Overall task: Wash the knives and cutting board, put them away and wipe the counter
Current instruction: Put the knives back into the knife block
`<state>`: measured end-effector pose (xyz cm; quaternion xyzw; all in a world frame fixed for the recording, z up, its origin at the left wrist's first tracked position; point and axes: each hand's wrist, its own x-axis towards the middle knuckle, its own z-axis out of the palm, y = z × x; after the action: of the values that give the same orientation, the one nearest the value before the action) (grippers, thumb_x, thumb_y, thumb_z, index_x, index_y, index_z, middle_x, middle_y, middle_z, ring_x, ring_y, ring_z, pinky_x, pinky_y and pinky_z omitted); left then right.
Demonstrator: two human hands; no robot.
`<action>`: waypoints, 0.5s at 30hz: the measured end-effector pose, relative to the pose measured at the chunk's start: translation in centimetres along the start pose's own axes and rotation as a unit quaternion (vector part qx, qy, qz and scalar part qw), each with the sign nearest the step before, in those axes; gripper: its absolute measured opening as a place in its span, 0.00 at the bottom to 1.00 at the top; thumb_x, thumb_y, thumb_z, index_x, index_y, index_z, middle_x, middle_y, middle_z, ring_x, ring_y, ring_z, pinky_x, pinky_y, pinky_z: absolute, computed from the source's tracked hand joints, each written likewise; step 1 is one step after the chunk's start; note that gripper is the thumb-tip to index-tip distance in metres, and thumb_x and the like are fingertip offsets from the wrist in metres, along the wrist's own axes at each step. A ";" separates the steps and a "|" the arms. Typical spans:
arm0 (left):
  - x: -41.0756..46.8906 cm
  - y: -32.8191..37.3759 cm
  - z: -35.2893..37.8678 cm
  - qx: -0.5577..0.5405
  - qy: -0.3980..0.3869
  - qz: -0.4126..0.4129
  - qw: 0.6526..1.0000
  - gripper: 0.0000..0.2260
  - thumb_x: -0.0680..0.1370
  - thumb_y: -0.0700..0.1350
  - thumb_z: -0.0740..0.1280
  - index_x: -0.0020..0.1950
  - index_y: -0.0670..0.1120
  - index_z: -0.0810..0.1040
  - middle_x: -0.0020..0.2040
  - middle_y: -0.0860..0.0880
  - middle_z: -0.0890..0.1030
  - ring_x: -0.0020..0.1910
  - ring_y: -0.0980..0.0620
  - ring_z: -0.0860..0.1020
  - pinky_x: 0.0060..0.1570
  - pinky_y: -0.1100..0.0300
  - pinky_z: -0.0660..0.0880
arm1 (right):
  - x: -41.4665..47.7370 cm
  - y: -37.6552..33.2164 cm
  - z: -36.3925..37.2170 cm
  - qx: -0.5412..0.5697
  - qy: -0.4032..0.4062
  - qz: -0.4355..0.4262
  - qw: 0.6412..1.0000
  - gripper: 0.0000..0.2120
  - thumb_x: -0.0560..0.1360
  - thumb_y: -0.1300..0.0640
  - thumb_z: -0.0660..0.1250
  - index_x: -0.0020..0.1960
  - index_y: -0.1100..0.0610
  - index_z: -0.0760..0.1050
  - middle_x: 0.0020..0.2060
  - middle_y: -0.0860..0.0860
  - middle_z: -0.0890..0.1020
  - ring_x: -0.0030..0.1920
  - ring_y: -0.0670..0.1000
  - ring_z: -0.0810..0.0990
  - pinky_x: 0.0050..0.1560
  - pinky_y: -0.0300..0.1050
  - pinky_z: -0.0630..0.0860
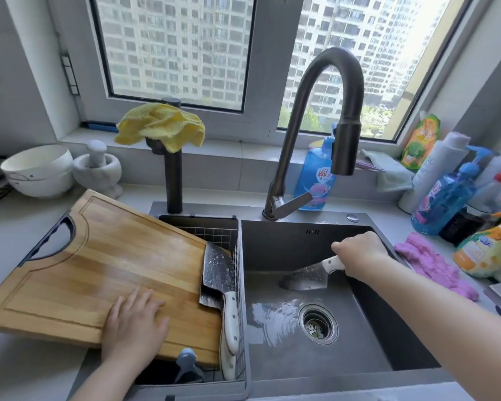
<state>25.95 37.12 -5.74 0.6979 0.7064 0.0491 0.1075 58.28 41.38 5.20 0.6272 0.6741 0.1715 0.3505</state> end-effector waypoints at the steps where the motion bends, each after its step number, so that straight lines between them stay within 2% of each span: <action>1: 0.2 0.4 -0.3 -0.040 0.017 -0.010 0.999 0.17 0.79 0.53 0.54 0.68 0.56 0.65 0.73 0.55 0.61 0.74 0.54 0.55 0.72 0.57 0.48 | 0.0 0.4 -0.2 -0.005 0.008 -0.009 1.000 0.14 0.75 0.56 0.65 0.60 0.54 0.73 0.56 0.50 0.80 0.56 0.53 0.79 0.29 0.38 0.58; 5: 0.8 5.4 -2.4 -0.193 0.081 0.007 0.978 0.13 0.78 0.47 0.60 0.62 0.51 0.74 0.63 0.53 0.74 0.64 0.53 0.69 0.62 0.59 0.63 | -0.2 2.0 -0.4 -0.013 0.023 -0.073 0.997 0.15 0.75 0.49 0.63 0.59 0.54 0.75 0.56 0.51 0.80 0.56 0.53 0.79 0.28 0.38 0.56; 7: 0.9 9.4 -3.6 -0.267 0.063 0.064 0.960 0.13 0.79 0.46 0.59 0.62 0.51 0.74 0.61 0.54 0.76 0.57 0.55 0.72 0.50 0.65 0.69 | -0.7 2.7 -0.3 -0.003 0.045 -0.104 0.994 0.16 0.76 0.50 0.62 0.61 0.55 0.71 0.57 0.51 0.79 0.57 0.55 0.78 0.28 0.39 0.55; 8: 1.0 11.5 -4.0 -0.280 0.049 0.104 0.953 0.13 0.79 0.46 0.59 0.63 0.51 0.73 0.60 0.54 0.76 0.55 0.58 0.72 0.48 0.68 0.68 | -1.0 3.0 -0.3 0.003 0.060 -0.118 0.991 0.17 0.76 0.52 0.62 0.62 0.56 0.68 0.57 0.52 0.78 0.57 0.56 0.78 0.27 0.40 0.55; 9: 1.1 13.6 -4.3 -0.284 0.033 0.142 0.948 0.14 0.79 0.47 0.60 0.64 0.52 0.72 0.61 0.55 0.76 0.55 0.59 0.72 0.50 0.69 0.68 | -1.2 3.2 -0.3 0.007 0.072 -0.132 0.989 0.18 0.76 0.55 0.62 0.63 0.57 0.66 0.57 0.53 0.77 0.56 0.57 0.78 0.27 0.41 0.55; 11: 1.5 17.4 -4.6 -0.271 -0.008 0.194 0.943 0.16 0.78 0.48 0.61 0.66 0.52 0.70 0.63 0.55 0.74 0.60 0.58 0.72 0.57 0.65 0.68 | -1.6 3.5 -0.5 0.010 0.087 -0.163 0.983 0.18 0.76 0.58 0.62 0.64 0.58 0.64 0.56 0.54 0.77 0.54 0.57 0.78 0.27 0.41 0.56; 15: 1.6 22.9 -4.4 -0.212 -0.089 0.232 0.945 0.23 0.74 0.49 0.66 0.68 0.50 0.67 0.66 0.52 0.72 0.65 0.53 0.69 0.64 0.58 0.67 | -2.2 4.1 -1.1 0.030 0.112 -0.218 0.969 0.20 0.74 0.55 0.65 0.65 0.51 0.68 0.56 0.52 0.78 0.57 0.55 0.77 0.34 0.40 0.65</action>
<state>47.34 39.56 3.44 0.8051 0.4858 0.1589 0.3009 60.43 40.12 9.25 0.4524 0.8343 0.1400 0.2823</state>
